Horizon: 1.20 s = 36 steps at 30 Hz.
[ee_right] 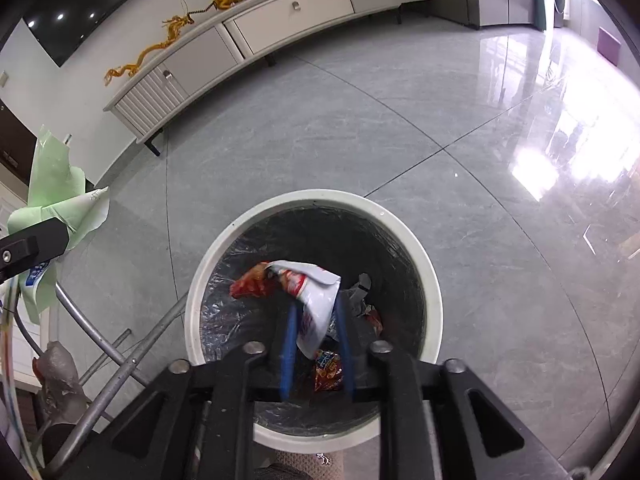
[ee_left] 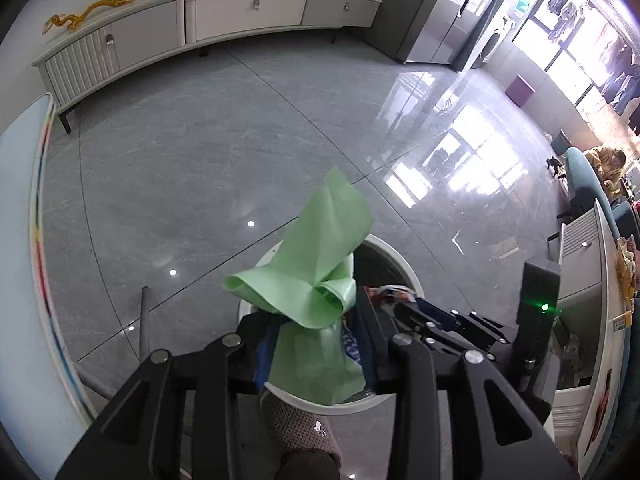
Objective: Collect trash
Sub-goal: 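Open both tools over the bin to drop the green bag and wrapper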
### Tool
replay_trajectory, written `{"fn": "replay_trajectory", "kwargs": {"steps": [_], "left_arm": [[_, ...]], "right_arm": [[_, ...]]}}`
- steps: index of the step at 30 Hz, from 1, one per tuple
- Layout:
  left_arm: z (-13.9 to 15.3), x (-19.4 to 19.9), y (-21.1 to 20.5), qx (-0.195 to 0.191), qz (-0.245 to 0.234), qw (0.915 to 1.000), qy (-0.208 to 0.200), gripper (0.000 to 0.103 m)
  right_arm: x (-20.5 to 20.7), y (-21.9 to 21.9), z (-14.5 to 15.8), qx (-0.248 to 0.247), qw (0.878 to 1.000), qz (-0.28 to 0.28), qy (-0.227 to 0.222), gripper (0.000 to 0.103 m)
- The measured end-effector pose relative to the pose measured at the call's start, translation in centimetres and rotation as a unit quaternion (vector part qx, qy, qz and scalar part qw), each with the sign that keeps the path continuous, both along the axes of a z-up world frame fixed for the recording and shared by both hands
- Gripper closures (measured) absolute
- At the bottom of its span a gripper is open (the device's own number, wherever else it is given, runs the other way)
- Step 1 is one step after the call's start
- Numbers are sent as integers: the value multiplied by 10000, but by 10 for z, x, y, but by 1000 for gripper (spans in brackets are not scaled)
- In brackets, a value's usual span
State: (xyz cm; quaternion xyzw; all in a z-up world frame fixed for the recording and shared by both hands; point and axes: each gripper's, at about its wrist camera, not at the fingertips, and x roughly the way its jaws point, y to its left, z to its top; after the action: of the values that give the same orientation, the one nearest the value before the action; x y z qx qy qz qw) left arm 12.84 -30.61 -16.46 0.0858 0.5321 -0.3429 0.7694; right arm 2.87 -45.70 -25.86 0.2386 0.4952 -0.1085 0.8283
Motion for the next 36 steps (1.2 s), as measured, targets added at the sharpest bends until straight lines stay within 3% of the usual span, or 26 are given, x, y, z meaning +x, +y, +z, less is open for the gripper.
{"fn": "replay_trajectory", "kwargs": {"steps": [1, 3, 13, 17, 22, 28, 35, 36], "left_arm": [[0, 0, -4, 28, -20, 10000, -63, 56], [1, 5, -11, -2, -66, 10000, -46, 44], [14, -1, -8, -445, -207, 9987, 163, 44], [35, -11, 6, -627, -96, 9979, -124, 44], [72, -28, 43, -751, 388, 9927, -864, 44], [112, -50, 101, -588, 1137, 9749, -1823, 44], [161, -79, 179, -371, 2025, 9413, -2676, 43], [168, -83, 191, -342, 2155, 9356, -2777, 38]], "right_arm": [[0, -1, -3, 16, 10000, -13, 18, 65], [-1, -3, -6, 9, 10000, -62, 72, 56], [-25, -19, 14, -119, 9991, -397, 15, 47], [-36, -20, 29, -164, 9986, -479, -132, 42], [-42, -4, 58, -249, 9975, -449, -491, 31], [-44, 38, 113, -565, 9903, -366, -1216, 17], [-41, 106, 191, -856, 9720, -66, -2185, 2], [-39, 117, 200, -903, 9696, -4, -2275, 1]]}}
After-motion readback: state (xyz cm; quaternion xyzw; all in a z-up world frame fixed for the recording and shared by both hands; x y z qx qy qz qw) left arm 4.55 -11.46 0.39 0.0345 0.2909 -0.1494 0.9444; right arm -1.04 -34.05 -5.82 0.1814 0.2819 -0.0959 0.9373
